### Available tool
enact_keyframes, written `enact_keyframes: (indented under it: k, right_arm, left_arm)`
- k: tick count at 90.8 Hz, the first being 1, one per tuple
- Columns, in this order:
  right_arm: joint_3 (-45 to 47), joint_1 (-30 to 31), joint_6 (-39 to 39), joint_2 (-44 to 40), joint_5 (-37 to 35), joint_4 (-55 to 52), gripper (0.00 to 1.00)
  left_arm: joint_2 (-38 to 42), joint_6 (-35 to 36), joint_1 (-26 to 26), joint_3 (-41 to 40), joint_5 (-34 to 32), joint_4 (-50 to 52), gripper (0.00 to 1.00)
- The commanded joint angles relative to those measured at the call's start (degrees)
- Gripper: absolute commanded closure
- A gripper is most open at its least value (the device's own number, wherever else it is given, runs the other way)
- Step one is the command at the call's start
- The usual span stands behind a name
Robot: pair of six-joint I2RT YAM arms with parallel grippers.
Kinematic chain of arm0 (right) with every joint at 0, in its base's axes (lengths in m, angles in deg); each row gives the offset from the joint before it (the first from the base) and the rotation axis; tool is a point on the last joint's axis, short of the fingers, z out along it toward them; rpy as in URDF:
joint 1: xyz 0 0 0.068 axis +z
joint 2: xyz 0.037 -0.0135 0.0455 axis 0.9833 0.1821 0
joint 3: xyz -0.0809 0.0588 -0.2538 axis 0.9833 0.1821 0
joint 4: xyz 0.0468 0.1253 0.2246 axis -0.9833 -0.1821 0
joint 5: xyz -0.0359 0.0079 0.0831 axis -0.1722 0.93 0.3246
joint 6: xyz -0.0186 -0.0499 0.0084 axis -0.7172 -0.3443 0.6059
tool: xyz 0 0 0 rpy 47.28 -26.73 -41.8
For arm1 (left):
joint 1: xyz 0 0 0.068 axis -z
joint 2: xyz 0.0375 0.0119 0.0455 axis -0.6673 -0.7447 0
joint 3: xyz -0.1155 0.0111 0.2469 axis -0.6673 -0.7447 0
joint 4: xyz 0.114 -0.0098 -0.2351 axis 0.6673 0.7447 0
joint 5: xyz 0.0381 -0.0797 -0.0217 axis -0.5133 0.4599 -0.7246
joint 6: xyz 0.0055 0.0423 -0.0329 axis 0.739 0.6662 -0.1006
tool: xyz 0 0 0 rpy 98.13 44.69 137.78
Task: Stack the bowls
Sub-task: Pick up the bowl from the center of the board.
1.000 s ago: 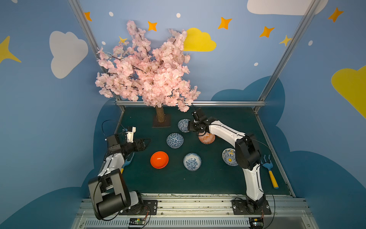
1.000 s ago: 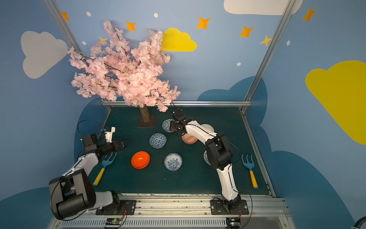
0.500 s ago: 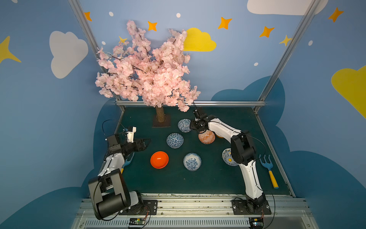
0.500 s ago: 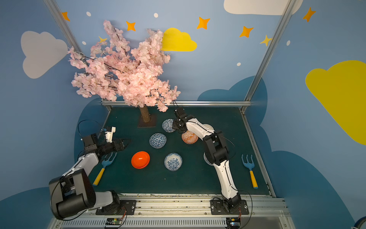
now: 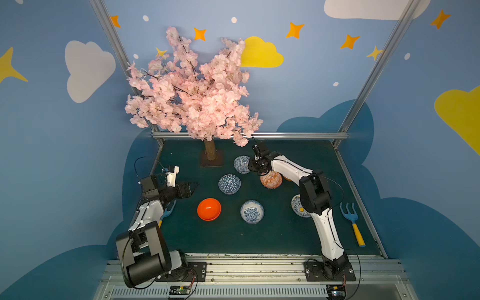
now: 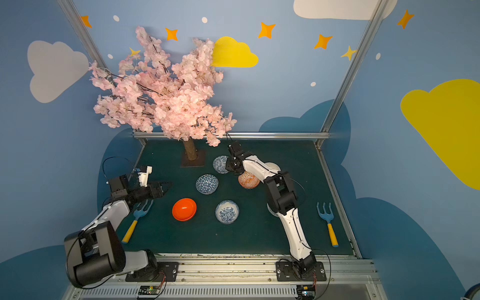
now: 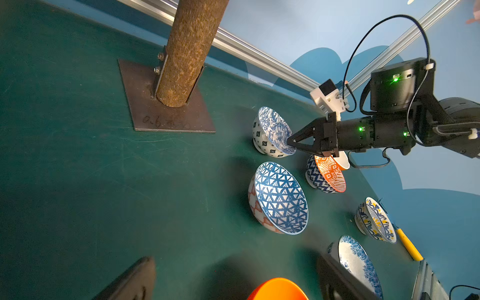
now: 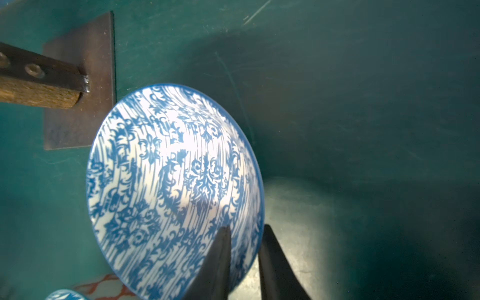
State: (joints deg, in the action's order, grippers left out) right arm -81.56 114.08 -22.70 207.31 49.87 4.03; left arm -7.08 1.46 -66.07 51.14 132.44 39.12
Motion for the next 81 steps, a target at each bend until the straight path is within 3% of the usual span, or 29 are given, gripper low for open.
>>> enact_keyframes:
  k: [1,34,81]
  right_arm:
    - [-1.2,-0.3,0.1,0.3,-0.2,-1.9,0.84]
    - [1.7,-0.8,1.7,-2.7,-0.4,0.2,1.00]
    - [5.1,-2.0,2.9,-7.8,0.7,2.0,1.00]
  left_arm:
    - [0.9,0.9,0.2,-0.2,1.1,1.0,0.00]
    - [1.1,1.1,0.4,-0.2,1.3,1.4,0.00]
    - [0.6,1.4,0.9,-0.1,0.4,1.4,0.00]
